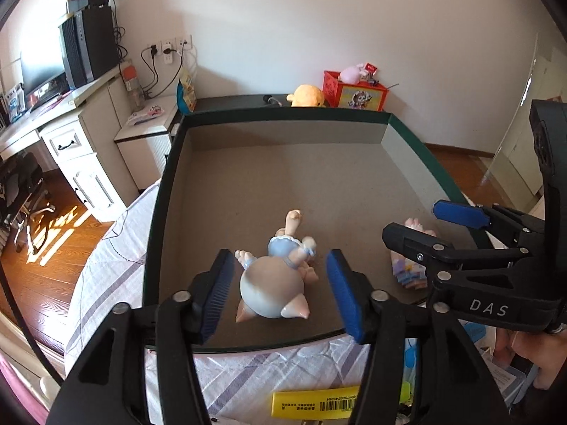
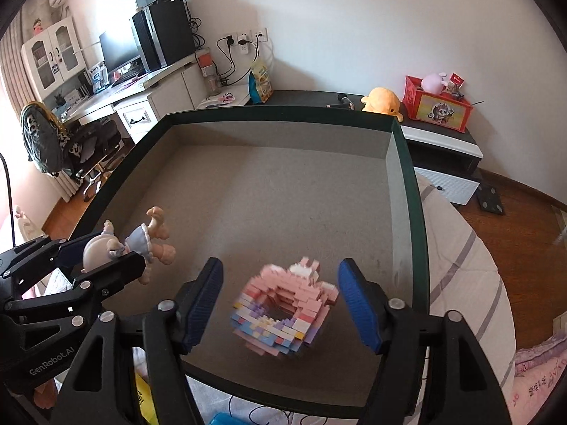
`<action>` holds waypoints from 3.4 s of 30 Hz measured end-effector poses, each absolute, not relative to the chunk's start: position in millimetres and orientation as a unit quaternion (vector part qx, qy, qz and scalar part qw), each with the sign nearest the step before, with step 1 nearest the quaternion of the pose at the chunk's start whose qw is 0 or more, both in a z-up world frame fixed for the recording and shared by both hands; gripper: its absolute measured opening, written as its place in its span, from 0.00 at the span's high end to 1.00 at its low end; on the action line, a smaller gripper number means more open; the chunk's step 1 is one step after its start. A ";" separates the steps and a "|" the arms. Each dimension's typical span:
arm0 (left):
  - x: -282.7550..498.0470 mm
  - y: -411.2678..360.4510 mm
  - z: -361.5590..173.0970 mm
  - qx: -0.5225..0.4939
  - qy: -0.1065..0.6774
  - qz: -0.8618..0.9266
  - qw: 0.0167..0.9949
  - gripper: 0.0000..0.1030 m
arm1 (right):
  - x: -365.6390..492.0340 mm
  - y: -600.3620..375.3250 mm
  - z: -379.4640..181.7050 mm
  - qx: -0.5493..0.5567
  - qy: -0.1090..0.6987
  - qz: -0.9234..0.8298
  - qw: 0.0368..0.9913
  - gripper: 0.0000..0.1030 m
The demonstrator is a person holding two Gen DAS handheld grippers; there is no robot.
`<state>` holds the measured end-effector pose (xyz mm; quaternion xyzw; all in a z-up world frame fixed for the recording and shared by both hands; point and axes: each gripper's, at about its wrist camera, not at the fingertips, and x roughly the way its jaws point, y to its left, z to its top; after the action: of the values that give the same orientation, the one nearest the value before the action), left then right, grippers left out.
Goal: Organize rigid objects
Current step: 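Carry the doll and block ring into the pink box and release both, then withdraw both grippers from the box back toward the remaining items, then grasp the white plug adapter with the left gripper while the right grasps the rose-gold cup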
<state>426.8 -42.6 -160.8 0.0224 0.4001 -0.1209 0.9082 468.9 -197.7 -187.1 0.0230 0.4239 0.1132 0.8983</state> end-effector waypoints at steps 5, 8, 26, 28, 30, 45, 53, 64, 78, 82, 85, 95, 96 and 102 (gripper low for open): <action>374.0 -32.2 -122.2 0.030 0.317 -0.100 0.943 0.10 | 431.0 -199.7 -152.1 0.025 0.372 0.113 0.921 0.21; 333.2 -20.6 -99.2 0.024 0.270 -0.080 0.959 0.00 | 389.6 -201.4 -120.8 0.018 0.323 0.101 0.941 0.19; 106.8 3.3 -54.7 0.018 0.131 -0.036 0.991 0.00 | 135.8 -188.5 -70.5 0.028 0.164 0.051 0.985 0.00; 95.2 1.3 -53.7 0.026 0.125 -0.032 0.991 0.00 | 122.7 -189.5 -68.9 0.027 0.157 0.043 0.986 0.00; 87.6 1.1 -52.1 0.023 0.121 -0.032 0.992 0.00 | 112.2 -187.3 -66.8 0.023 0.155 0.035 0.987 0.00; 67.6 4.2 -50.3 0.026 0.103 -0.023 0.994 0.00 | 88.2 -179.0 -62.2 0.009 0.139 0.029 0.990 0.00; 88.4 10.3 -80.0 0.022 0.165 -0.050 0.985 0.00 | 106.8 -179.1 -84.9 0.007 0.173 0.031 0.984 0.00; 137.5 -3.5 -152.3 0.009 0.292 -0.092 0.952 0.00 | 153.2 -189.7 -155.8 0.017 0.268 0.020 0.963 0.00; 182.2 -89.9 -203.5 0.067 0.351 -0.132 0.925 0.00 | 182.3 -256.9 -203.6 0.053 0.327 -0.017 0.943 0.00; 196.3 -95.9 -207.7 0.082 0.349 -0.119 0.926 0.17 | 194.9 -258.4 -213.9 0.064 0.339 -0.007 0.938 0.00; 208.8 -90.4 -212.8 0.059 0.371 -0.149 0.915 0.48 | 204.4 -259.0 -219.3 0.064 0.345 -0.003 0.936 0.00; 198.5 -55.5 -209.1 0.056 0.367 -0.129 0.919 0.56 | 229.5 -225.3 -223.8 0.046 0.356 0.047 0.932 0.00; 198.7 -50.5 -207.9 0.053 0.365 -0.123 0.921 0.56 | 233.8 -221.8 -223.9 0.042 0.358 0.048 0.932 0.00; 201.2 -34.1 -204.0 0.043 0.360 -0.114 0.925 0.57 | 258.8 -210.5 -220.2 0.027 0.368 0.046 0.928 0.02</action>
<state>201.2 -34.1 -204.0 0.0426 0.3600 -0.1142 0.9249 258.8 -210.5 -220.2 0.0273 0.3680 0.0460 0.9283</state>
